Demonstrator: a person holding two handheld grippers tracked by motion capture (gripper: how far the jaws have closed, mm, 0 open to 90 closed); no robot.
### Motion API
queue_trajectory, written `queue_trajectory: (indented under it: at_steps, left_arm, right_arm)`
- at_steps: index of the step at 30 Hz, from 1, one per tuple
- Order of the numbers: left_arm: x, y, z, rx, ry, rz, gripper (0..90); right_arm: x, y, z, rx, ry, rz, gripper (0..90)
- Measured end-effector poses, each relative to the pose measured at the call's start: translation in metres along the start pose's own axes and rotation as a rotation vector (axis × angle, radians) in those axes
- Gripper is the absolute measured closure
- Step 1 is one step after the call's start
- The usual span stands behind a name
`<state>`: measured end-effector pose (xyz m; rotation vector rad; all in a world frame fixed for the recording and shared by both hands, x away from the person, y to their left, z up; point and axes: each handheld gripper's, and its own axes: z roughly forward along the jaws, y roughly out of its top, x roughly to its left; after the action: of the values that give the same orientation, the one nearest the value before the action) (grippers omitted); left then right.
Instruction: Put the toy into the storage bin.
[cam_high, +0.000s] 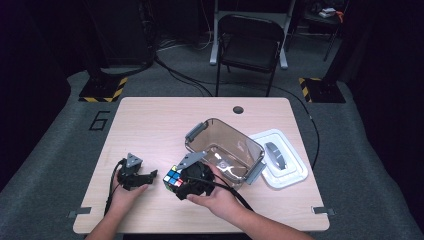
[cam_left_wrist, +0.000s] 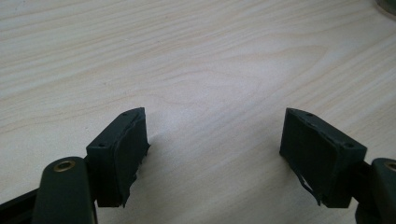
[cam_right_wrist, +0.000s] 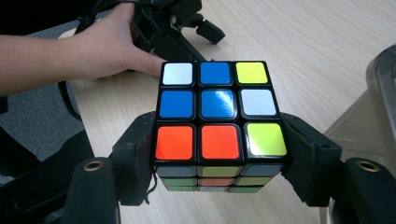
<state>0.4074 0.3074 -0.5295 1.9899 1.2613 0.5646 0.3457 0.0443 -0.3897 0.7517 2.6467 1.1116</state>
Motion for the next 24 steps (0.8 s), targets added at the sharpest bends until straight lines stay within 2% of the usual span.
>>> queue_trajectory:
  at_steps: [5, 8, 9, 11, 13, 24]
  left_arm:
    - [0.0, 0.0, 0.0, 0.0, 0.0, 0.0, 22.8]
    - [0.0, 0.0, 0.0, 0.005, -0.001, 0.001, 22.8]
    - [0.0, 0.0, 0.0, 0.005, -0.002, 0.001, 22.8]
    - [0.0, 0.0, 0.0, 0.005, -0.001, 0.001, 22.8]
    - [0.0, 0.0, 0.0, 0.005, -0.001, 0.001, 22.8]
    - [0.0, 0.0, 0.0, 0.001, 0.002, 0.001, 22.8]
  right_arm:
    - [-0.002, 0.006, -0.006, -0.01, 0.004, -0.026, 33.9]
    - [-0.003, 0.009, -0.01, -0.018, 0.0, -0.01, 33.9]
    - [-0.005, 0.01, -0.011, -0.018, 0.003, -0.026, 33.9]
    - [-0.006, 0.013, -0.014, -0.027, 0.002, -0.013, 33.9]
    - [-0.008, 0.015, -0.017, -0.025, 0.001, -0.025, 33.9]
    - [-0.02, 0.027, -0.029, -0.036, -0.013, -0.018, 33.9]
